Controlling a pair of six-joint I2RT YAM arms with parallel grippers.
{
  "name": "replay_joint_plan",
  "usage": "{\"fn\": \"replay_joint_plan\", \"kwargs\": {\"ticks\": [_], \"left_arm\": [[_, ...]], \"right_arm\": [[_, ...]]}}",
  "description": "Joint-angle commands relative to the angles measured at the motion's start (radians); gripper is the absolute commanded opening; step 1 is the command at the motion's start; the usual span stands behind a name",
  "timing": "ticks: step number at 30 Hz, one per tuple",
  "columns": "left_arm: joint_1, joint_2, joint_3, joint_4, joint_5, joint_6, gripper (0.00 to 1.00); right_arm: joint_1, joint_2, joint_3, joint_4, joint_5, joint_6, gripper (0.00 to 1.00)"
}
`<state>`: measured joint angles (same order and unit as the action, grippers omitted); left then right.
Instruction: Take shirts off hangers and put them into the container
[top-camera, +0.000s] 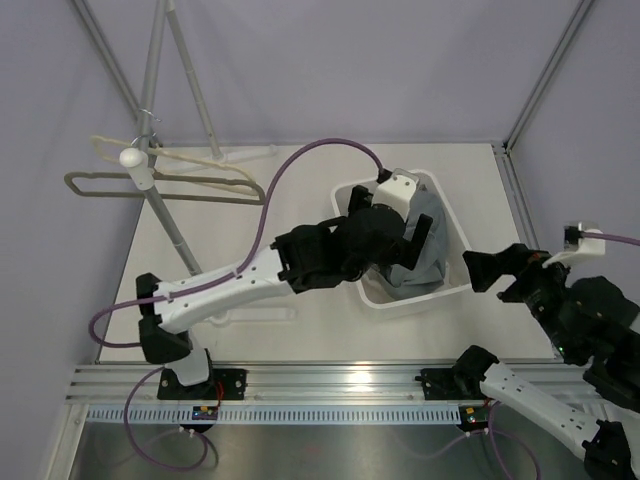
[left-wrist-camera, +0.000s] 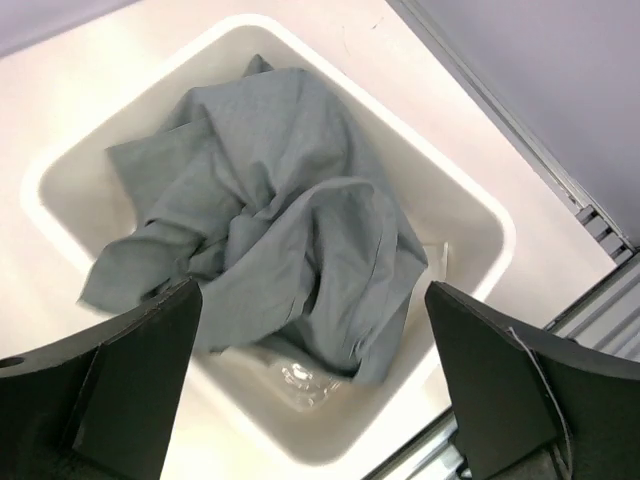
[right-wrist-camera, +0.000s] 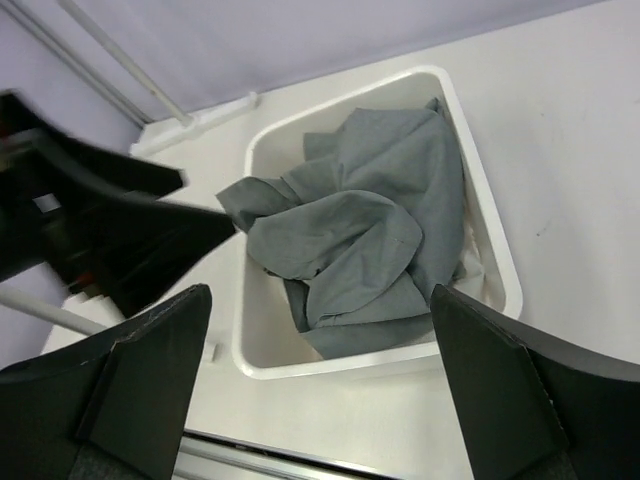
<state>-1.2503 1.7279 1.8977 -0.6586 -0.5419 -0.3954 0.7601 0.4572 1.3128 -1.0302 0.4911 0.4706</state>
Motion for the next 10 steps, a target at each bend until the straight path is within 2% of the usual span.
{"fn": "replay_joint_plan", "kwargs": {"ticks": [1, 5, 6, 10], "left_arm": [[-0.069, -0.172, -0.112, 0.022, -0.183, 0.023, 0.99], [-0.124, -0.384, -0.352, 0.065, -0.230, -0.046, 0.99], [-0.129, -0.430, -0.458, 0.070, -0.237, -0.086, 0.99], [-0.136, -0.670, -0.713, 0.109, -0.283, -0.174, 0.99]], "right_arm": [[-0.007, 0.128, -0.039, -0.018, 0.113, 0.040, 0.99], [-0.007, 0.178, -0.139, 0.105, 0.060, 0.016, 0.99], [-0.007, 0.179, -0.164, 0.142, 0.014, 0.010, 0.99], [-0.008, 0.192, -0.283, 0.323, -0.092, 0.008, 1.00]]}}
